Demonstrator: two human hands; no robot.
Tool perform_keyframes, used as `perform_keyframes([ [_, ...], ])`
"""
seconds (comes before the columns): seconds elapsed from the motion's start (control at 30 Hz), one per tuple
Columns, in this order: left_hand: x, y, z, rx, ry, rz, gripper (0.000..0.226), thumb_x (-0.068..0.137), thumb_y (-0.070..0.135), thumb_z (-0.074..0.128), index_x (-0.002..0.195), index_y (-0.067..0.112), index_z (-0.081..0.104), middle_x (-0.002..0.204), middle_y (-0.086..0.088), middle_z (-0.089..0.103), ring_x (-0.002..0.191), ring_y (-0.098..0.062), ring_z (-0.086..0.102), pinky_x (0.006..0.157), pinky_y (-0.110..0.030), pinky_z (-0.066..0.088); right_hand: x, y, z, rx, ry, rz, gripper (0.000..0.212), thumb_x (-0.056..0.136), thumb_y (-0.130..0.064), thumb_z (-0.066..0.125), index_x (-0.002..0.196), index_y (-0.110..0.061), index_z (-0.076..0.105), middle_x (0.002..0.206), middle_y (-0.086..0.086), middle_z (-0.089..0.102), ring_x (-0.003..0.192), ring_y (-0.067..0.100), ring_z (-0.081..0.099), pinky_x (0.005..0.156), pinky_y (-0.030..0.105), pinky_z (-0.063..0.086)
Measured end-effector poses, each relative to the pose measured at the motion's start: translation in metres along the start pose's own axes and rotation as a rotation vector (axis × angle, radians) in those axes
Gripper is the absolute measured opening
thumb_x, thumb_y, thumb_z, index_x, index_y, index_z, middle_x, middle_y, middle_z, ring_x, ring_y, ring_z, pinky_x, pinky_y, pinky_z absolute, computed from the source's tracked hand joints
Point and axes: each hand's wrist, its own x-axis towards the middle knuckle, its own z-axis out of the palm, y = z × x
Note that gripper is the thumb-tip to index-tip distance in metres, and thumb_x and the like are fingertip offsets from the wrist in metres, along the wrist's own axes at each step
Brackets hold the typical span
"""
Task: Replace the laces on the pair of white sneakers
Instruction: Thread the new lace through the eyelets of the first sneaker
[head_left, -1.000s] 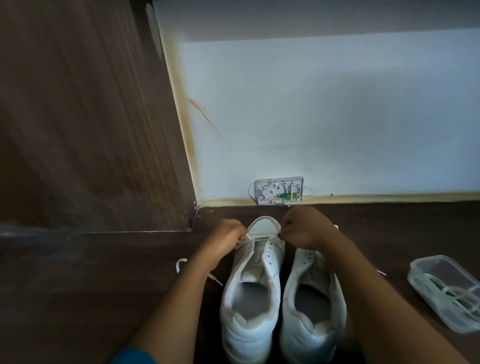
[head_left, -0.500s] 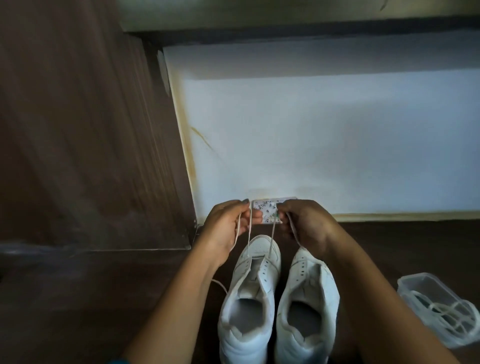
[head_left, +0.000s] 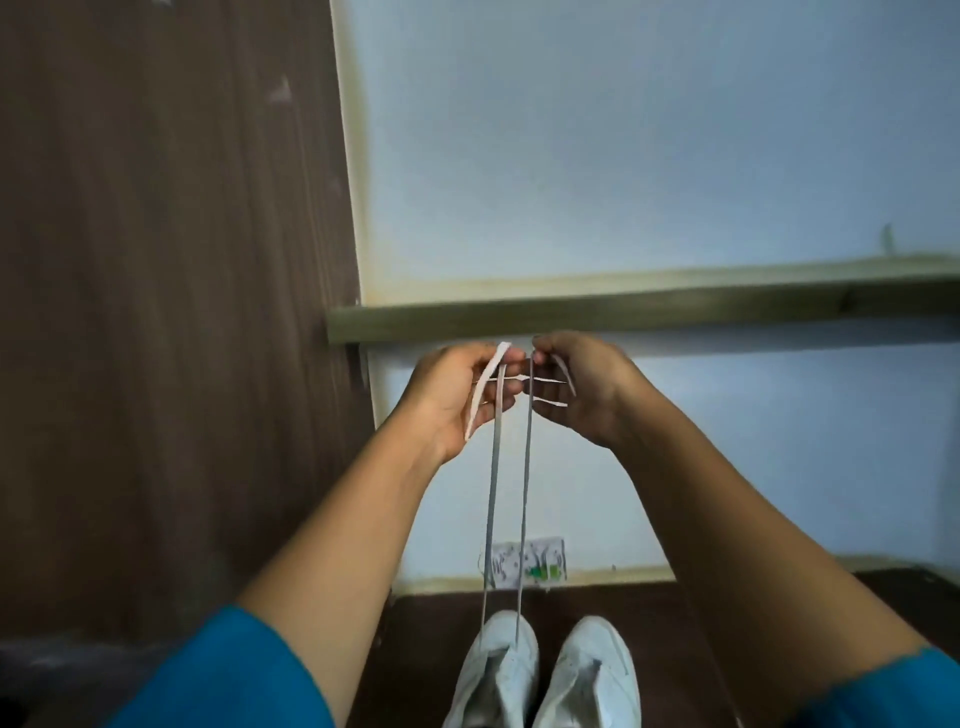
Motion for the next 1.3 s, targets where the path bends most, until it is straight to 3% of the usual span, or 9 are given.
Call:
perform_keyframes([
  [0.2,-0.016,0.049,0.017,0.106,-0.018,0.136,0.03,0.089,-0.004,0.039,0.083,0.007,0.067,0.074,-0.008,0.065,0.064,-0.019,0.059,0.072,-0.035,0.052,-0.02,-0.054,0.008,-0.008,-0.026,-0.135,0.015,0.085,-0.007,0.06,0.071,-0.01,0.063,0.071,0.006,0.062,0.065,0.019,0.058,0.067,0.028,0.049],
  [0.4,-0.022,0.066,0.02,0.244,0.034,0.276,0.019,0.092,-0.004,0.052,0.096,0.011,0.063,0.084,-0.01,0.07,0.064,-0.016,0.066,0.072,-0.032,0.056,-0.036,-0.057,0.008,-0.21,0.016,-0.327,0.025,0.081,0.017,0.054,0.069,-0.003,0.062,0.063,0.005,0.066,0.059,0.016,0.062,0.057,0.021,0.049],
  [0.57,-0.015,0.062,0.02,0.334,0.059,0.376,0.055,0.08,-0.002,0.069,0.125,0.023,0.051,0.093,-0.013,0.07,0.083,-0.019,0.068,0.08,-0.028,0.053,-0.036,-0.05,0.008,-0.122,0.097,-0.362,0.025,0.079,0.017,0.057,0.071,-0.007,0.052,0.062,0.009,0.058,0.058,0.02,0.054,0.06,0.029,0.049],
  [0.7,-0.012,0.058,0.021,0.323,0.056,0.402,0.054,0.078,-0.003,0.07,0.124,0.02,0.053,0.093,-0.012,0.071,0.09,-0.022,0.068,0.081,-0.026,0.052,-0.033,-0.049,0.01,-0.074,0.102,-0.364,0.025,0.079,0.013,0.062,0.074,-0.008,0.051,0.068,0.012,0.059,0.062,0.022,0.056,0.059,0.029,0.049],
  [0.83,-0.011,0.049,0.021,0.262,0.05,0.41,0.045,0.079,-0.006,0.068,0.115,0.019,0.056,0.085,-0.008,0.07,0.075,-0.015,0.068,0.071,-0.023,0.052,-0.033,-0.04,0.009,-0.106,0.076,-0.389,0.019,0.081,0.009,0.062,0.08,-0.009,0.056,0.071,0.009,0.065,0.064,0.018,0.06,0.05,0.02,0.044],
  [0.93,-0.012,0.03,0.017,0.245,0.054,0.382,0.034,0.081,-0.008,0.064,0.107,0.014,0.058,0.076,-0.005,0.066,0.067,-0.014,0.064,0.068,-0.024,0.052,-0.032,-0.018,0.008,-0.137,0.065,-0.368,0.019,0.084,0.007,0.059,0.081,-0.012,0.055,0.073,0.007,0.065,0.067,0.02,0.062,0.044,0.019,0.042],
  [1.1,-0.007,-0.04,-0.012,0.277,0.099,0.19,0.03,0.086,-0.01,0.05,0.093,0.018,0.059,0.08,-0.01,0.055,0.056,-0.018,0.055,0.06,-0.033,0.054,-0.026,0.052,-0.003,-0.131,0.065,-0.221,0.017,0.087,0.007,0.055,0.087,-0.009,0.053,0.074,0.011,0.06,0.058,0.019,0.06,0.058,0.029,0.053],
  [1.2,-0.004,-0.102,-0.039,0.508,0.056,0.037,0.036,0.085,-0.009,0.043,0.097,0.021,0.06,0.08,-0.009,0.049,0.045,-0.013,0.035,0.04,-0.017,0.032,-0.018,0.11,-0.018,-0.321,0.144,-0.117,0.015,0.083,0.0,0.06,0.083,-0.015,0.056,0.075,0.008,0.062,0.058,0.018,0.06,0.058,0.029,0.048],
  [1.3,-0.003,-0.168,-0.061,0.751,-0.048,-0.037,0.033,0.081,-0.005,0.054,0.087,0.025,0.065,0.073,0.001,0.054,0.052,-0.007,0.044,0.047,-0.015,0.035,-0.016,0.165,-0.035,-0.621,0.156,-0.024,0.012,0.078,-0.012,0.068,0.085,-0.018,0.06,0.073,0.003,0.063,0.064,0.016,0.061,0.061,0.024,0.043],
])
